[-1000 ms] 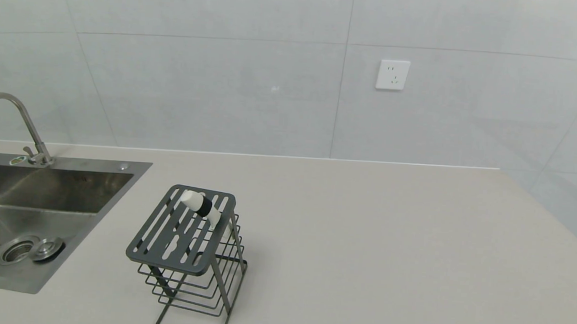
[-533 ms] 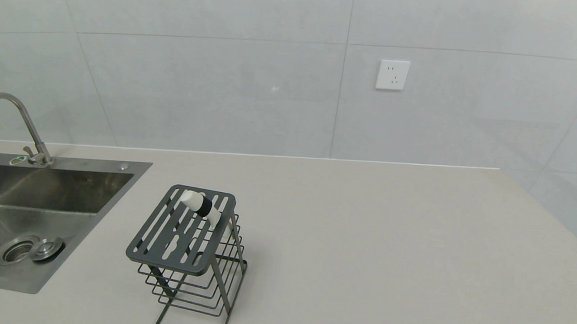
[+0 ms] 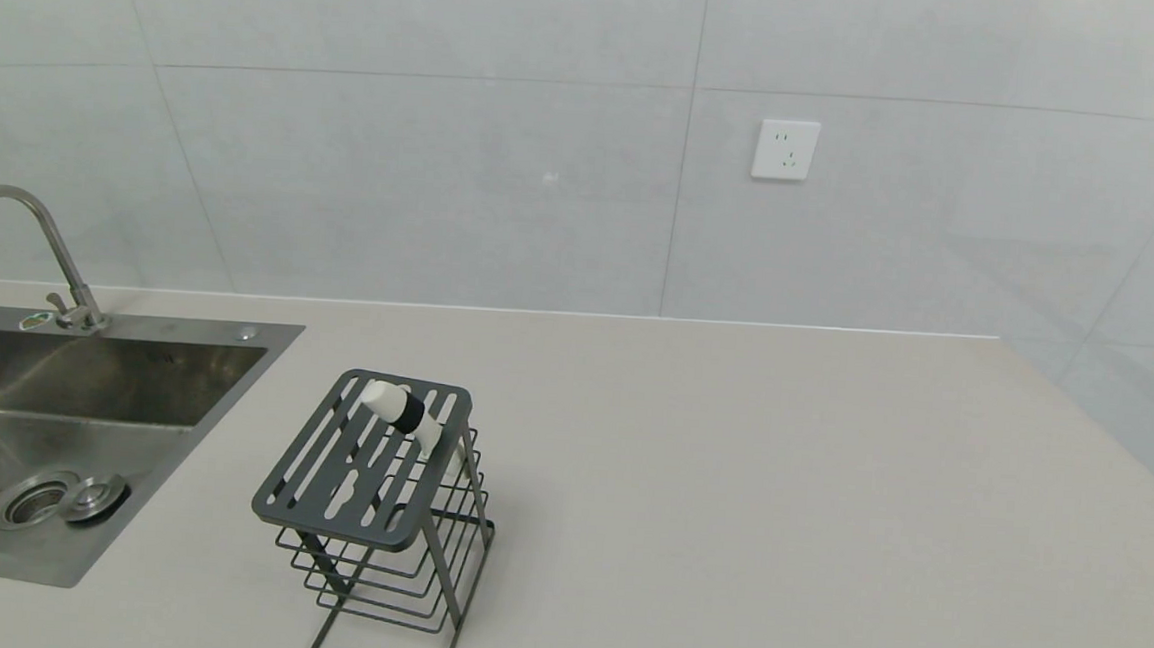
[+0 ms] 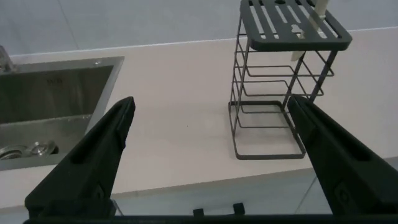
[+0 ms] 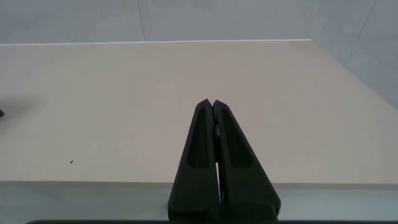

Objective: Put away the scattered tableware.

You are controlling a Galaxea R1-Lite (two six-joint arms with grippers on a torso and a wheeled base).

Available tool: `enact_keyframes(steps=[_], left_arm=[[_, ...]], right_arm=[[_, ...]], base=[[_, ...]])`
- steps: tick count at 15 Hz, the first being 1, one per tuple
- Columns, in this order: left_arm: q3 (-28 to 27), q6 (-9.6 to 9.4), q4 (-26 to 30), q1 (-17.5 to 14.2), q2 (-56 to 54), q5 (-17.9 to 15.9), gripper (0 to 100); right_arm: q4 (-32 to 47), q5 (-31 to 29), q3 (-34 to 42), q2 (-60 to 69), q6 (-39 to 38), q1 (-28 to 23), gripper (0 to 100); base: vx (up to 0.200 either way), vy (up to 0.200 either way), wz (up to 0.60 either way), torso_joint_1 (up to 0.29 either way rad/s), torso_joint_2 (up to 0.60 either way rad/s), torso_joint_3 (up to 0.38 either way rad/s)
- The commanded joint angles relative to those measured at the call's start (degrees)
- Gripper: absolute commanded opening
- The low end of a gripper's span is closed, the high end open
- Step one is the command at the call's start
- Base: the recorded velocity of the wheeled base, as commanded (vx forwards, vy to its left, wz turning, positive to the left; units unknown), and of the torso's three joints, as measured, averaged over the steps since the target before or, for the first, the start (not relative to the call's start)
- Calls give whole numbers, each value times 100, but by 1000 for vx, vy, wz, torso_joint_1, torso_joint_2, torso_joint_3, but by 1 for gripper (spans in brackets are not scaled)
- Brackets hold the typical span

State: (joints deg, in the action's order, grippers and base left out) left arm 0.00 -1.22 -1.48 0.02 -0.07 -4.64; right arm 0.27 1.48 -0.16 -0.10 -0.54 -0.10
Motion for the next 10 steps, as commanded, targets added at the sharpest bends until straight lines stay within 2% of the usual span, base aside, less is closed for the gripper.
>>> enact_keyframes(steps=[1, 3, 10], left_arm=[[0, 96, 156, 6, 7, 341, 100], [0, 60, 148, -2, 7, 289, 100], [0, 113, 148, -2, 7, 289, 100]], right_arm=[[0, 2, -2, -8, 1, 1, 0], [0, 2, -2, -8, -8, 1, 0], [0, -16, -2, -8, -8, 1, 0]], base=[[0, 0, 0, 0, 0, 0], [0, 0, 0, 0, 0, 0], [0, 0, 0, 0, 0, 0]])
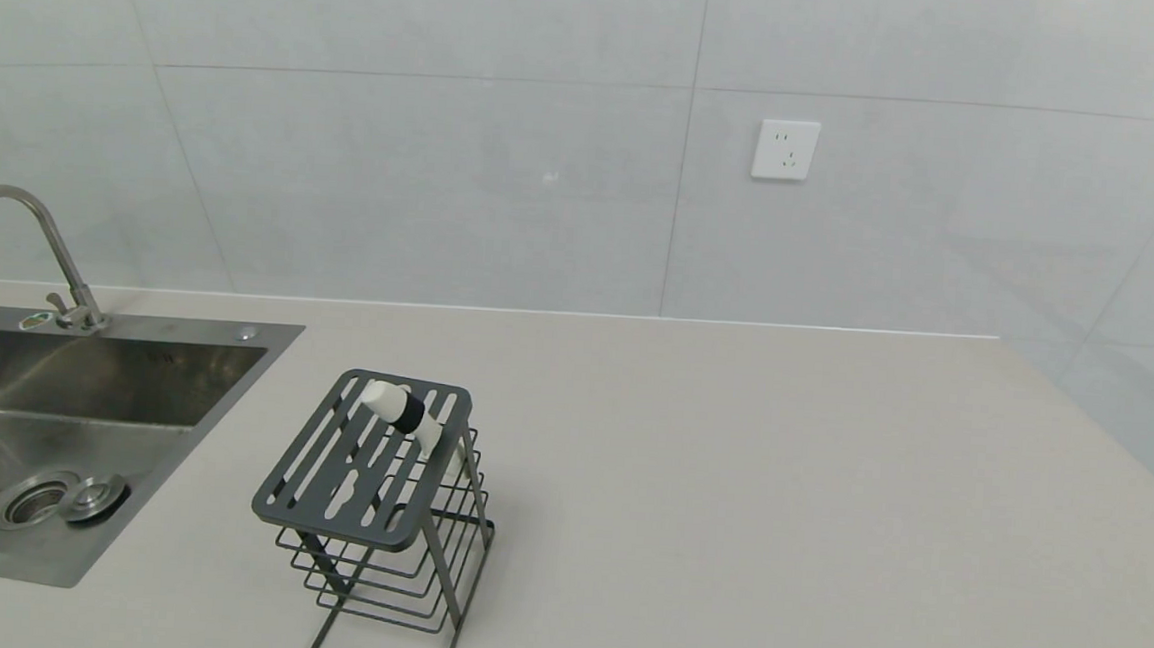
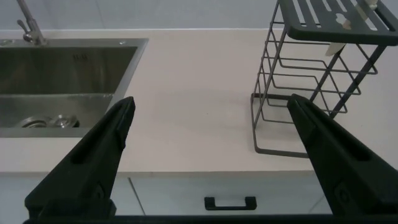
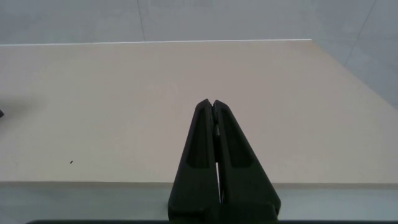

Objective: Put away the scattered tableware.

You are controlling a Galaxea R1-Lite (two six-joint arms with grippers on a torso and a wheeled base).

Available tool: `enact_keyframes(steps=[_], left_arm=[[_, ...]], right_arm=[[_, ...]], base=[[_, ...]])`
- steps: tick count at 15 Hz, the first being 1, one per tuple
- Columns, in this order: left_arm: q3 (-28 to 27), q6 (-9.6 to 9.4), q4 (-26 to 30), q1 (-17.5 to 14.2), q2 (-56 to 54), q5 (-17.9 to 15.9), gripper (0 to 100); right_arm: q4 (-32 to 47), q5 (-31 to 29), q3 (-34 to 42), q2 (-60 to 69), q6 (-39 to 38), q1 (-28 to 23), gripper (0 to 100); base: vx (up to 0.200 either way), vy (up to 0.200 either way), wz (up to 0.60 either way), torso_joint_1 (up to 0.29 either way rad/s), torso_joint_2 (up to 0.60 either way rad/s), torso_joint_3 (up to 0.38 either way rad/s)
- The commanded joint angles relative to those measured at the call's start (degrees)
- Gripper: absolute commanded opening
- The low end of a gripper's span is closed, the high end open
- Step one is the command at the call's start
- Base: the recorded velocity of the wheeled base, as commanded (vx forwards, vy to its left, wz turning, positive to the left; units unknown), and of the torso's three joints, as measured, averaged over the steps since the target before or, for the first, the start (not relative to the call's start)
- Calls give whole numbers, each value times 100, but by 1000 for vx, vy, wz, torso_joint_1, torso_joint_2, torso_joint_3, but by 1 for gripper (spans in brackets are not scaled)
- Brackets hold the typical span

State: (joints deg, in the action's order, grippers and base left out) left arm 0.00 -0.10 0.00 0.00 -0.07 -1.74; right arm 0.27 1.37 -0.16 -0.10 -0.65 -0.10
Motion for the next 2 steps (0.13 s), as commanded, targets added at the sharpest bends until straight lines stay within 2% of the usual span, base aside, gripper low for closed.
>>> enact_keyframes(steps=[1, 2], left_arm=[[0, 1, 0, 0, 7, -1, 100], [0, 1, 0, 0, 7, -1, 100]], right_arm=[[0, -5, -2, -8, 3, 1, 0], [0, 13, 7, -8, 3, 1, 0]], base=[[0, 0, 0, 0, 0, 0], [0, 0, 0, 0, 0, 0]])
